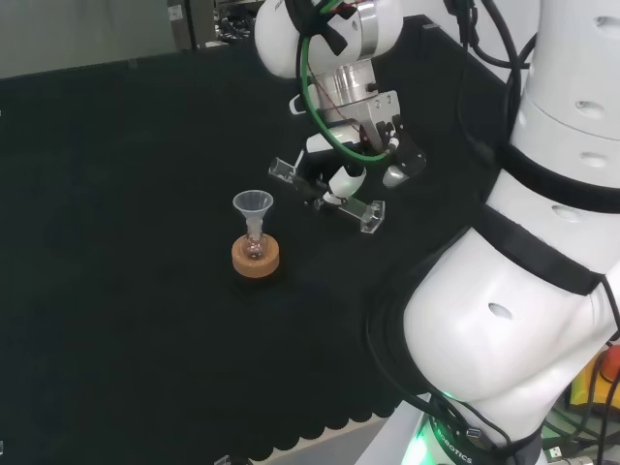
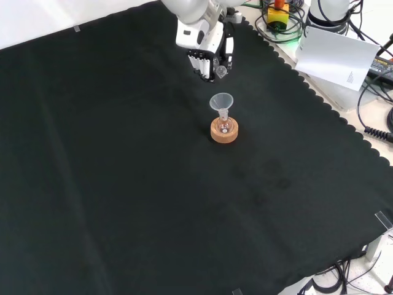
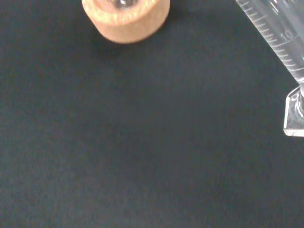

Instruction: Pour the water from the graduated cylinder into the round-bottom flask.

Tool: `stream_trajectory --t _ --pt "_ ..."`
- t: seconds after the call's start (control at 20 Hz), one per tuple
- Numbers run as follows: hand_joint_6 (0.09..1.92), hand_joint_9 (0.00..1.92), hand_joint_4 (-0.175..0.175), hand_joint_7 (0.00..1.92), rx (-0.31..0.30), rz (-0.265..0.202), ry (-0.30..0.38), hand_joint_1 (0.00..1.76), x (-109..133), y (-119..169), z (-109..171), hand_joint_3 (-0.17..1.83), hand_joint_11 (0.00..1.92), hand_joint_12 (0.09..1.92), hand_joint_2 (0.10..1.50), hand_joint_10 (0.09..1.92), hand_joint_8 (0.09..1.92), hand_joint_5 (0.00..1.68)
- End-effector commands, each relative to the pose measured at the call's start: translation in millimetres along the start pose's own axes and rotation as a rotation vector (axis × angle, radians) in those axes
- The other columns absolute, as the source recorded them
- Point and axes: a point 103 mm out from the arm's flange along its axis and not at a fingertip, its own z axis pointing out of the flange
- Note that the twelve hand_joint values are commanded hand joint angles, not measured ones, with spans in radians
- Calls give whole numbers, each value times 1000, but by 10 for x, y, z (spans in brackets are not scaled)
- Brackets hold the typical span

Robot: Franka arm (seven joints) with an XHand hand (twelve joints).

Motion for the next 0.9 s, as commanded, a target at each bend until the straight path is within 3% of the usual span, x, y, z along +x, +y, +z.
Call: stream_trajectory --t 0.05,0.9 --pt "1109 1349 -175 942 143 57 -32 1249 -72 -64 22 0 1188 770 1145 221 1095 907" --pt "1109 1354 -175 942 243 62 -82 1249 65 25 -111 0 1189 767 1146 210 1095 907"
